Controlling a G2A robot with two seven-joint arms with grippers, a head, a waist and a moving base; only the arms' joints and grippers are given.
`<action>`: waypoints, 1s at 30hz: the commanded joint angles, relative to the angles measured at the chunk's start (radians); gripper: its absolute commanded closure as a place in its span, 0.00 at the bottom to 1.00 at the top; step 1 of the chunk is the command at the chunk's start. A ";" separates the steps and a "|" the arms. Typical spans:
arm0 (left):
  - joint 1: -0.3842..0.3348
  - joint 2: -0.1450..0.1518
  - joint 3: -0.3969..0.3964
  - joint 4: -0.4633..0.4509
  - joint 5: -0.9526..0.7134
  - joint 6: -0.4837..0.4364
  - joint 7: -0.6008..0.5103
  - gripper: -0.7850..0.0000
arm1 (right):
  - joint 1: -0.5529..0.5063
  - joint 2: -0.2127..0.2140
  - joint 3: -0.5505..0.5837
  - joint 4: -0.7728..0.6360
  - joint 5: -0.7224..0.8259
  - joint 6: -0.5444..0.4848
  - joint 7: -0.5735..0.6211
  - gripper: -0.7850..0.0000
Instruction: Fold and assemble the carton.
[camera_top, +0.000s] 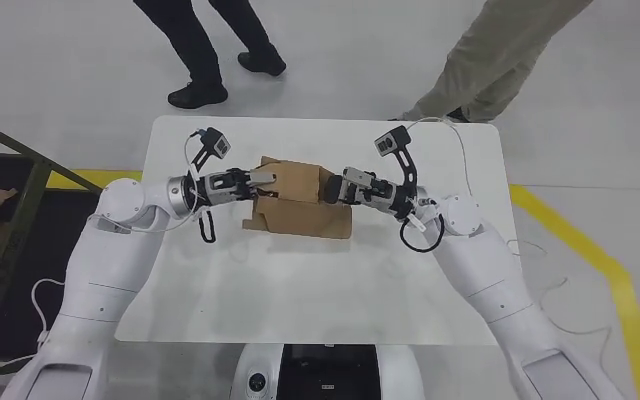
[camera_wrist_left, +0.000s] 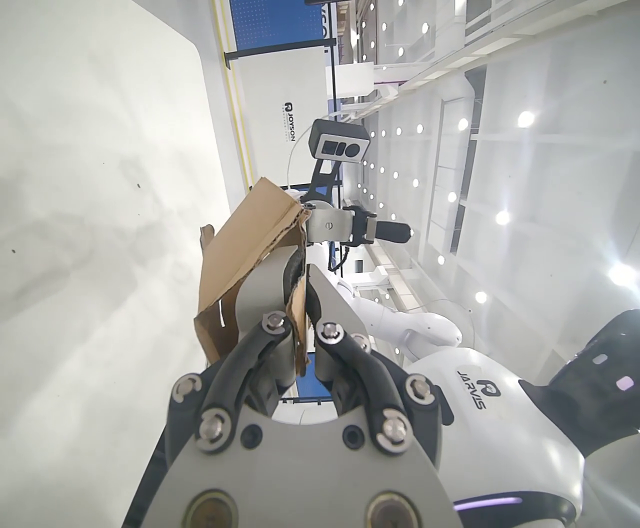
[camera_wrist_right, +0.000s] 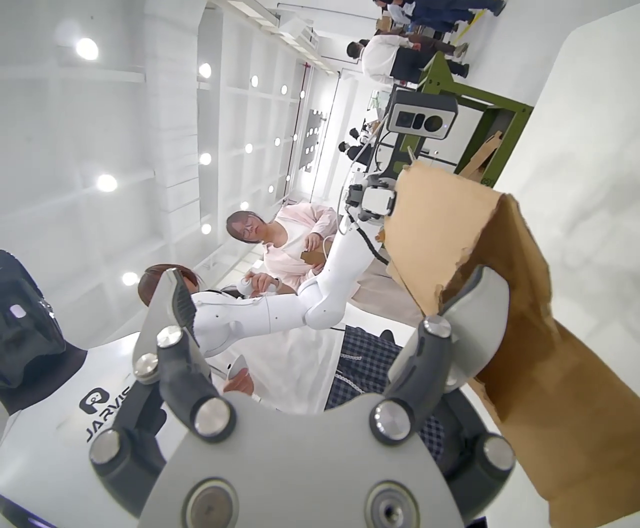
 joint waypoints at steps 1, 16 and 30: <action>0.000 0.000 0.001 -0.001 -0.008 0.004 -0.013 1.00 | 0.008 -0.003 -0.004 0.017 0.007 -0.003 0.010 0.11; -0.015 -0.005 0.024 -0.004 -0.051 0.003 -0.038 1.00 | 0.054 -0.032 -0.057 0.086 0.045 0.029 0.063 0.52; -0.021 -0.005 0.030 -0.018 -0.051 0.000 -0.061 1.00 | 0.093 -0.049 -0.081 0.137 0.030 0.055 0.105 1.00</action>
